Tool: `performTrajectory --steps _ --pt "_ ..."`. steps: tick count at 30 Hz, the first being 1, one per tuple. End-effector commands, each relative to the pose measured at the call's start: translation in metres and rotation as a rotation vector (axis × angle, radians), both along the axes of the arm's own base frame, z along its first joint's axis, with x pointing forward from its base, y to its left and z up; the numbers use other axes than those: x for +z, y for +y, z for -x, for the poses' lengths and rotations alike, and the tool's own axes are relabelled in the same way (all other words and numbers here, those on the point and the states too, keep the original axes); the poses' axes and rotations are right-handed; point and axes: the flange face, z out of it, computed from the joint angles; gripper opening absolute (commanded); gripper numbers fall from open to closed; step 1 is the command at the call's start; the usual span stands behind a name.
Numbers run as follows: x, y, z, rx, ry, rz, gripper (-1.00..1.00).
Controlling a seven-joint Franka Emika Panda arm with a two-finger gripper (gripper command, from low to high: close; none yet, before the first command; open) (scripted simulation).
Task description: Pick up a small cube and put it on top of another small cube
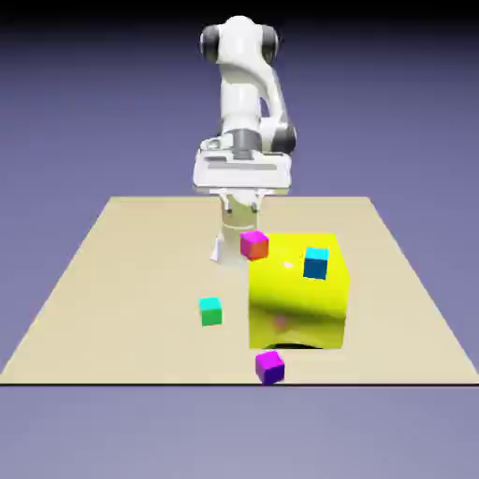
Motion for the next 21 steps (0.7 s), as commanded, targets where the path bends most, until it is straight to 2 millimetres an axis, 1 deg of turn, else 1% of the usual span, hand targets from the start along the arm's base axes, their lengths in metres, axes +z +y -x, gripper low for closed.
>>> performTrajectory --steps 1,3,6,9,12,15,19,20,21 --pt "-0.015 -0.012 -0.004 -0.057 0.066 -0.037 0.00" --pt "-0.045 -0.036 -0.010 -0.171 0.195 -0.113 0.00" --pt "-0.091 -0.070 -0.010 -0.344 0.383 -0.237 0.00" --pt "-0.136 -0.100 -0.003 -0.515 0.563 -0.371 0.00" --pt "-0.179 -0.124 0.011 -0.684 0.738 -0.517 0.00" --pt "-0.219 -0.143 0.029 -0.845 0.905 -0.674 0.00" --pt "-0.268 -0.159 0.056 -1.046 1.120 -0.903 0.00" --pt "-0.278 -0.162 0.063 -1.088 1.167 -0.959 0.00" --pt "-0.278 -0.162 0.063 -1.088 1.167 -0.959 0.00"
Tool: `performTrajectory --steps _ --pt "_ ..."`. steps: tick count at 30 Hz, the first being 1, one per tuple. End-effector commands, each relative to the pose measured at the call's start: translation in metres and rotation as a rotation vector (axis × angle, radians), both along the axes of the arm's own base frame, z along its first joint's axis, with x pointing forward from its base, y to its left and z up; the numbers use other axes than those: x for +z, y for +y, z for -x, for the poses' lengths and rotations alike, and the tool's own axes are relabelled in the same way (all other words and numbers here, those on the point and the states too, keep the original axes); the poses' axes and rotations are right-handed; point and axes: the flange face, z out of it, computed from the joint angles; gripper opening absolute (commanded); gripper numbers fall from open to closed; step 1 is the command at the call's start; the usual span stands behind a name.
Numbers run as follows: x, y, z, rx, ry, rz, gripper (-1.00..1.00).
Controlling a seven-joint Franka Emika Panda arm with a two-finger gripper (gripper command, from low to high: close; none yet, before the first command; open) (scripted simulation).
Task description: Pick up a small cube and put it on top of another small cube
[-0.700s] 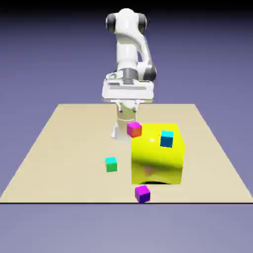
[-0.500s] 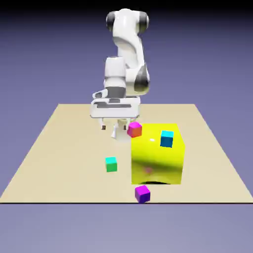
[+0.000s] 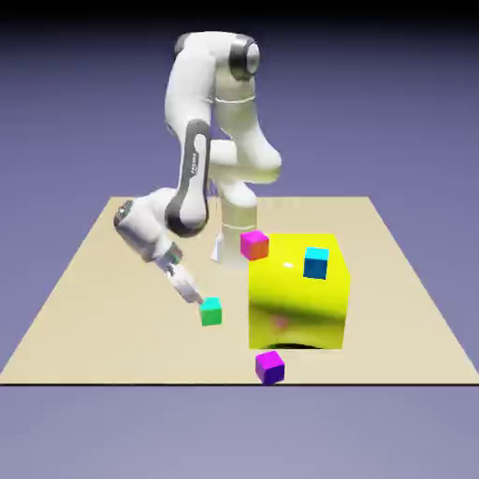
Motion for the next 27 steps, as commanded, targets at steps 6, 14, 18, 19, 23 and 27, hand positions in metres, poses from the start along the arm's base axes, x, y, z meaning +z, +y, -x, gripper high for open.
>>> performTrajectory --steps 6,14,18,19,23,27 --pt "-0.058 0.032 0.007 0.000 0.000 0.000 -1.00" --pt "0.002 0.004 -0.015 0.021 0.002 0.002 -1.00" --pt "0.010 0.025 -0.076 0.102 0.009 0.008 -1.00" --pt "0.012 0.032 -0.091 0.121 0.010 0.008 -1.00" --pt "0.022 0.066 -0.147 0.197 0.011 0.009 -1.00" --pt "0.035 0.108 -0.197 0.265 0.007 0.007 -1.00"
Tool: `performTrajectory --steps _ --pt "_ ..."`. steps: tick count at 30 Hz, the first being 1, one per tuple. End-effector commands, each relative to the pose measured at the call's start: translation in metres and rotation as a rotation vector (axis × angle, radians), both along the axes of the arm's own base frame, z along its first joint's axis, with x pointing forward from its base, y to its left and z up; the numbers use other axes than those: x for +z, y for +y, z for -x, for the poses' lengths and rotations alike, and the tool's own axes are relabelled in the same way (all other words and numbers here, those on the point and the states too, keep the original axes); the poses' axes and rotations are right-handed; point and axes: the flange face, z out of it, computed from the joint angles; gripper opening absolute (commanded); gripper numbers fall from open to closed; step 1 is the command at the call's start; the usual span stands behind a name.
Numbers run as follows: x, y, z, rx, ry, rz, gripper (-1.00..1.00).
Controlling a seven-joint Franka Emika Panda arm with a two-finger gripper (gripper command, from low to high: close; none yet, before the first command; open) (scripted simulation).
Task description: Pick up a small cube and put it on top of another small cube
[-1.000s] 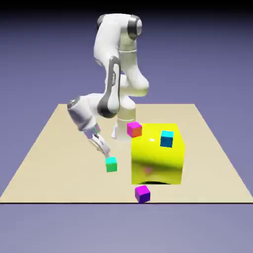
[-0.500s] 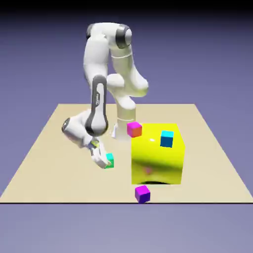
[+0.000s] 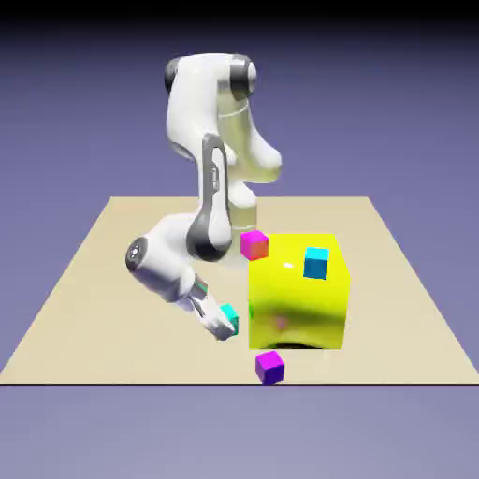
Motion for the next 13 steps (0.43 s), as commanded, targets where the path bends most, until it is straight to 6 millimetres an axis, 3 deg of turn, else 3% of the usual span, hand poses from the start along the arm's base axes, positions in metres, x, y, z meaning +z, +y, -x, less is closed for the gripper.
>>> performTrajectory --steps 1,4,6,9,10,11,12,13 --pt "0.004 0.011 -0.011 0.017 0.000 0.000 -1.00" --pt "0.016 0.047 -0.044 0.062 -0.005 -0.006 -1.00" --pt "0.017 0.050 -0.046 0.066 -0.005 -0.006 -1.00" --pt "-0.035 0.075 -0.032 0.065 -0.005 -0.007 -1.00" --pt "-0.041 0.078 -0.030 0.066 -0.005 -0.006 -1.00" --pt "-0.041 0.078 -0.030 0.066 -0.005 -0.006 1.00" --pt "-0.041 0.078 -0.030 0.066 -0.005 -0.006 1.00" --pt "-0.025 0.070 -0.036 0.065 -0.005 -0.007 1.00"
